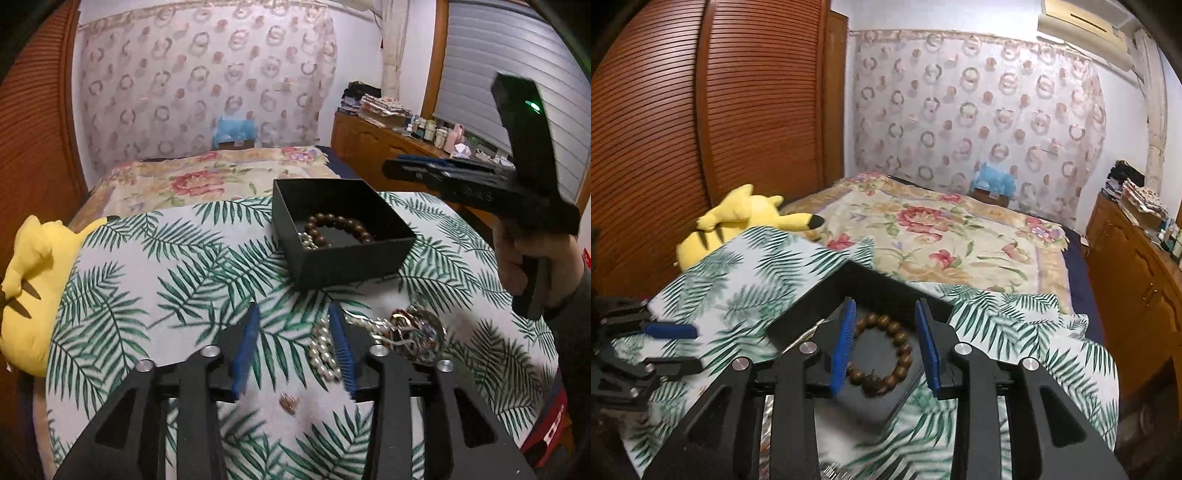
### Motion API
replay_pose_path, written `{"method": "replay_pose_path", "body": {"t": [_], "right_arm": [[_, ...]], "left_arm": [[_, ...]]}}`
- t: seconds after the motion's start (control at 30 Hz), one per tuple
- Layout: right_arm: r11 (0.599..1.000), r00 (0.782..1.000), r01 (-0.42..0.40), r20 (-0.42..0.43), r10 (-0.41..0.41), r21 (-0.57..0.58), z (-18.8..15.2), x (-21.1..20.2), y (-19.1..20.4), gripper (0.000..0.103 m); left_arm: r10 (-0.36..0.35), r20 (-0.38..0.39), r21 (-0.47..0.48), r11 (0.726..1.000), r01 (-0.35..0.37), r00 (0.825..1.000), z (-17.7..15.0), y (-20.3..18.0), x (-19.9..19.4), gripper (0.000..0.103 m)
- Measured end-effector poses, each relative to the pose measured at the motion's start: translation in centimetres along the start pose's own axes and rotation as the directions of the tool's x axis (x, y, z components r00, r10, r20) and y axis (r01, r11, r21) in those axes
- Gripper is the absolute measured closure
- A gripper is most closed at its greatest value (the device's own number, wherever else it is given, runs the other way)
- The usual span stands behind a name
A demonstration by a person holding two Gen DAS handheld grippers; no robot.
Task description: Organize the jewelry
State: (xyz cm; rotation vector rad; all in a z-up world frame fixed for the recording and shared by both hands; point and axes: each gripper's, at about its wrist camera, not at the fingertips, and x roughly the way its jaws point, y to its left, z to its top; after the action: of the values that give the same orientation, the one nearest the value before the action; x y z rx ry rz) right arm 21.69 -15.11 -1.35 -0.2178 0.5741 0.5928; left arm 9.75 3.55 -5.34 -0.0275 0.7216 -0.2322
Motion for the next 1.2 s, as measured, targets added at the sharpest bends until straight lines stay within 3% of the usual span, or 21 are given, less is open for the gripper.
{"method": "replay_pose_path", "body": {"t": [0.13,0.23,0.3,0.4,0.57,0.73,0.8,1.2], "right_arm": [[0.999,1.0,-0.029,0.002,0.029,-0.019,-2.4,-2.5,2.0,0.067],[0.998,0.999,-0.051,-0.013,0.051,-0.021,-4.2,-3.7,3.3,0.067],[0.998,0.998,-0.06,-0.027,0.06,-0.017,-5.5,-4.1,4.0,0.066],[0.997,0.997,-0.069,-0.044,0.069,-0.015,-7.3,-4.5,4.9,0.059],[0.996,0.994,-0.084,-0.079,0.081,-0.033,-9.2,-4.5,6.4,0.058],[0.995,0.991,-0.094,-0.095,0.09,-0.042,-10.1,-4.5,7.2,0.036],[0.994,0.99,-0.092,-0.11,0.086,-0.053,-10.4,-4.2,7.6,0.032],[0.992,0.975,-0.084,-0.213,0.062,-0.095,-10.5,-1.3,9.1,0.027]], "left_arm": [[0.006,-0.003,0.014,1.0,-0.006,1.0,-1.0,-0.7,-0.6,0.056],[0.007,0.005,0.019,1.0,-0.007,1.0,-1.6,-1.2,-1.2,0.042],[0.017,0.006,0.021,1.0,-0.017,1.0,-2.0,-1.4,-1.5,0.025],[0.016,0.002,0.007,1.0,-0.016,1.0,-2.7,-1.4,-1.9,0.014],[0.026,0.0,-0.01,1.0,-0.026,1.0,-3.5,-1.0,-2.7,0.012],[0.069,0.0,-0.006,0.998,-0.069,0.998,-4.5,-0.5,-3.2,0.011],[0.078,-0.006,-0.008,0.997,-0.078,0.997,-4.9,-0.4,-3.1,0.011],[0.086,-0.047,-0.024,0.996,-0.087,0.995,-6.2,0.8,-2.6,0.011]]}}
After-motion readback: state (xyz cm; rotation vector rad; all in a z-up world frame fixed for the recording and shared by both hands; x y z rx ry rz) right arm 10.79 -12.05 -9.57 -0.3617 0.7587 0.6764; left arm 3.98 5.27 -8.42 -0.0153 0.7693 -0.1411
